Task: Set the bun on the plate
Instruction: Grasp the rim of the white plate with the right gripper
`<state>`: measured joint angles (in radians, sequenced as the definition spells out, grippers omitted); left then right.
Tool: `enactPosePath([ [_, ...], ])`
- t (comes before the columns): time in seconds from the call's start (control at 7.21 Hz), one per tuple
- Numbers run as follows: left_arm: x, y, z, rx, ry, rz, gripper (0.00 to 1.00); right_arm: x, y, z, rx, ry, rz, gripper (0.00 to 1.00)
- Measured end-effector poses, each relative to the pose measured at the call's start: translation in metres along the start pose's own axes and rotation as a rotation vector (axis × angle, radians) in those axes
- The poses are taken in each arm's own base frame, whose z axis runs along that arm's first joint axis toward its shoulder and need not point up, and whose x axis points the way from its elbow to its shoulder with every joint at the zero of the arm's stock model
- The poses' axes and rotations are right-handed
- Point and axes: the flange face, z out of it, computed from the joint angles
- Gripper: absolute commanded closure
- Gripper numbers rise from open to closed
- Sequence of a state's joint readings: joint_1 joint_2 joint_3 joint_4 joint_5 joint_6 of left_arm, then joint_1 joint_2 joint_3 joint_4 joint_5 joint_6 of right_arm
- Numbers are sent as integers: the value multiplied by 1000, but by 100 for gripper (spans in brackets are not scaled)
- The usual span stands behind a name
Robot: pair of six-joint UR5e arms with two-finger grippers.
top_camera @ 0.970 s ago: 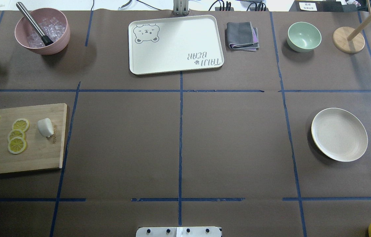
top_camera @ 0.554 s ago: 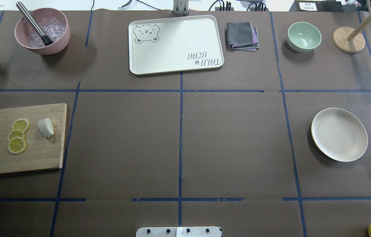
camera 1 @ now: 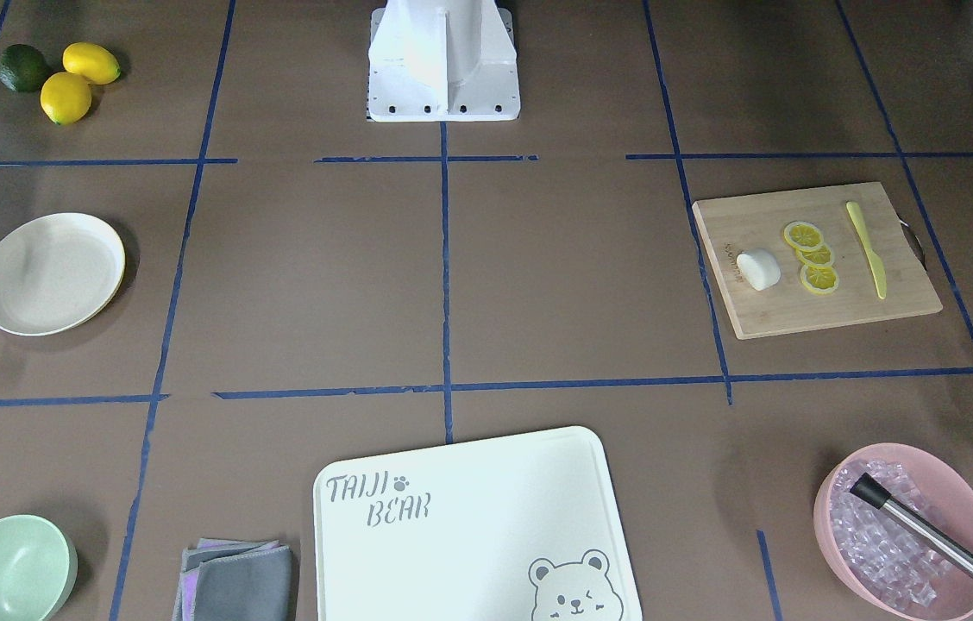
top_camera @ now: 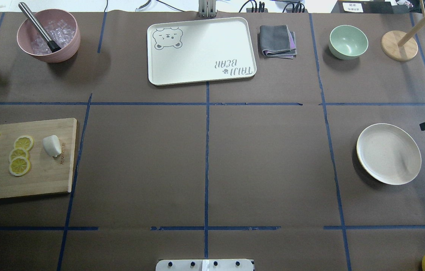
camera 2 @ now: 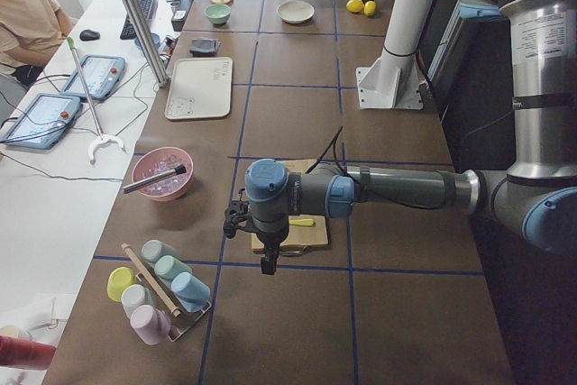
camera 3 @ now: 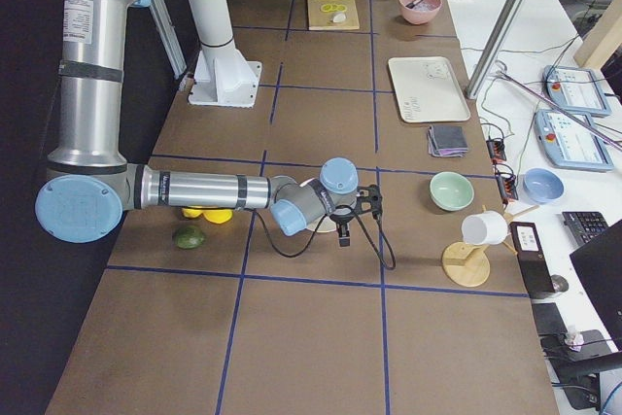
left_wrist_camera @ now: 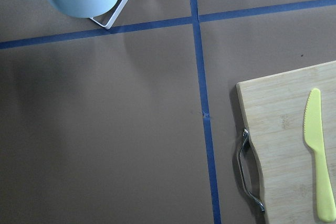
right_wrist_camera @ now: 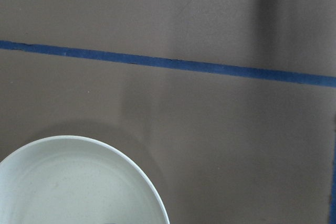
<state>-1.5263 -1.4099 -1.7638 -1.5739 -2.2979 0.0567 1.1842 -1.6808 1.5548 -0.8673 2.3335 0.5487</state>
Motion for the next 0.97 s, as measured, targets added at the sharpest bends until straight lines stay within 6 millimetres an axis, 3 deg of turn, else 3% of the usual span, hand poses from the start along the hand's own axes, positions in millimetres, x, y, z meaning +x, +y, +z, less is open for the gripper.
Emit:
enactPosePath([
  [0.28, 0, 0, 0, 0, 0, 0, 0, -2, 18, 30, -6, -38, -10, 18],
  [0.55, 0, 0, 0, 0, 0, 0, 0, -1, 32, 41, -30, -41, -14, 77],
  [0.69, 0, 0, 0, 0, 0, 0, 0, 0, 36, 42, -39, -42, -12, 96],
  [0.97, 0, 0, 0, 0, 0, 0, 0, 0, 38, 43, -46, -48, -14, 100],
])
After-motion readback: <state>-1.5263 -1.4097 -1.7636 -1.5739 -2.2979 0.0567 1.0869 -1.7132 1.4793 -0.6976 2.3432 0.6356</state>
